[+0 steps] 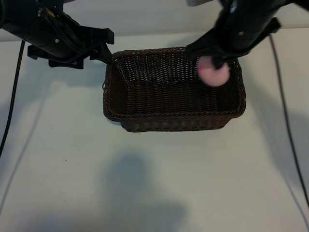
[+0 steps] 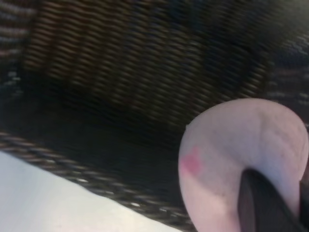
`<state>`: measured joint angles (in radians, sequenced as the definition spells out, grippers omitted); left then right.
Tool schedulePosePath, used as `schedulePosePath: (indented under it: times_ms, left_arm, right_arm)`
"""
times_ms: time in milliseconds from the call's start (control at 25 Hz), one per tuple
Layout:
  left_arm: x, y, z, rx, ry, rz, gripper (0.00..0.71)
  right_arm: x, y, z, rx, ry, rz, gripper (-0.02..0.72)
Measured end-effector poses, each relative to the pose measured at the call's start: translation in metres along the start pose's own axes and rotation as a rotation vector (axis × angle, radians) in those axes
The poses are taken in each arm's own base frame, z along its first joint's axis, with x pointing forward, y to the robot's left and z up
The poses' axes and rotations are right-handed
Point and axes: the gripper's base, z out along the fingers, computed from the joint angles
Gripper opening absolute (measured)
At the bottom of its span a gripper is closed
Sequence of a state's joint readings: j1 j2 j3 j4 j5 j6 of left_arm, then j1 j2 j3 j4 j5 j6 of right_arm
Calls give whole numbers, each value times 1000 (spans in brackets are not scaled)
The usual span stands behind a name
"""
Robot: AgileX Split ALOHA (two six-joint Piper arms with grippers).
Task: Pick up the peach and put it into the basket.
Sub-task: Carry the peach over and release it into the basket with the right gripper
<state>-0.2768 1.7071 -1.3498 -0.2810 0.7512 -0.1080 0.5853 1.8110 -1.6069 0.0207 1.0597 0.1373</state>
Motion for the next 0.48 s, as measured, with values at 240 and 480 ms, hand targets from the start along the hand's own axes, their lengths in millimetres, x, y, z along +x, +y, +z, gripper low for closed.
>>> schedulePosePath:
  times_ms: [240,480]
  left_arm:
    - [0,0,0,0,1,0,591]
    - [0,0,0,0,1,0,591]
  right_arm:
    - [-6,7,28,-10,-13,-6,44]
    - [-10,8,80,-23,4,10,44]
